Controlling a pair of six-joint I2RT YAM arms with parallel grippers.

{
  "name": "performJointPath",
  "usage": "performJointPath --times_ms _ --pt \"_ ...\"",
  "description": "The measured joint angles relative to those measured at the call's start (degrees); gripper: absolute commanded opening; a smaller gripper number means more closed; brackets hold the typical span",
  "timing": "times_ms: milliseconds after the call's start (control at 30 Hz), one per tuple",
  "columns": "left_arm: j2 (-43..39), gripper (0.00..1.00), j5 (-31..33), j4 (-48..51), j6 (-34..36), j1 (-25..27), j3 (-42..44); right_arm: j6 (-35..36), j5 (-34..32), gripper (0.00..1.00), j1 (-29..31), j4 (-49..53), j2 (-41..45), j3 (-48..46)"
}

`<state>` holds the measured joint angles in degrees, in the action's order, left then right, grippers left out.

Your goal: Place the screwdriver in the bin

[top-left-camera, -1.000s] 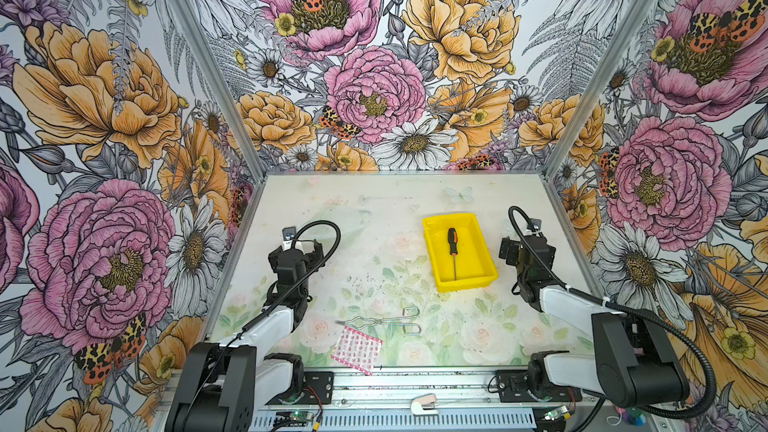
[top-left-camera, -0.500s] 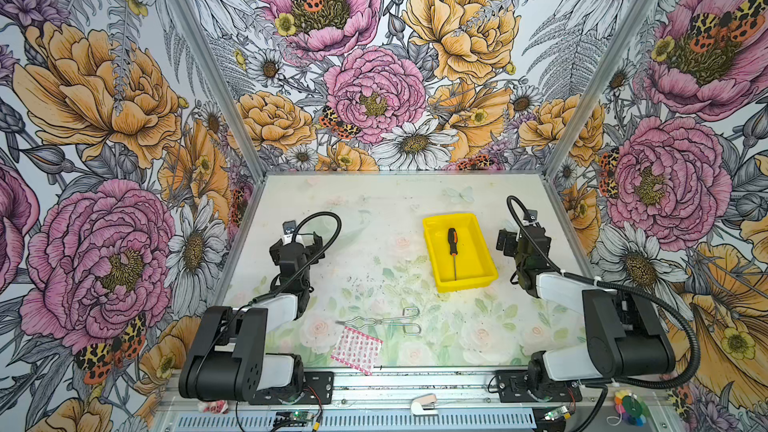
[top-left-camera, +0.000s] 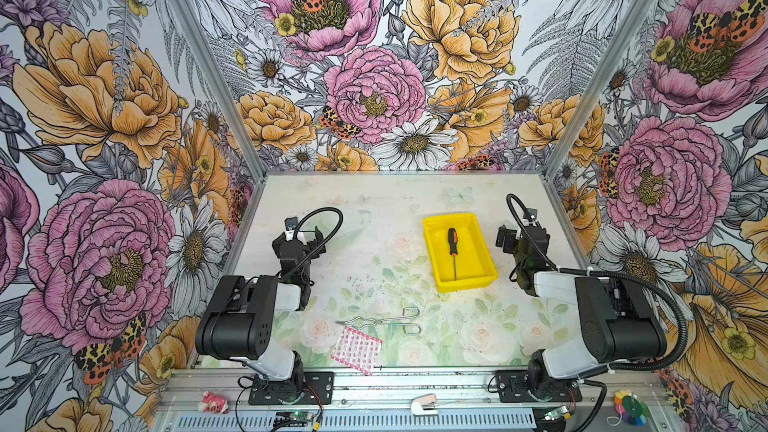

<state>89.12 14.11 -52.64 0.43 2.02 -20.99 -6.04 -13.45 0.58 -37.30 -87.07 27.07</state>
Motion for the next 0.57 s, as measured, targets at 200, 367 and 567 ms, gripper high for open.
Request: performJointPath --times_ms 200,367,567 --pt "0.0 0.99 0.0 -0.7 0.0 0.0 0.0 1.0 1.9 0.99 -0.1 -6.7 -0.8 -5.0" --pt "0.0 0.99 0.0 -0.8 0.0 0.0 0.0 1.0 2.4 0.99 -0.1 -9.1 -0.8 -5.0" --pt "0.0 0.99 -2.0 -0.7 -0.2 -1.2 0.0 1.0 2.5 0.99 -0.1 -9.9 -0.8 -5.0"
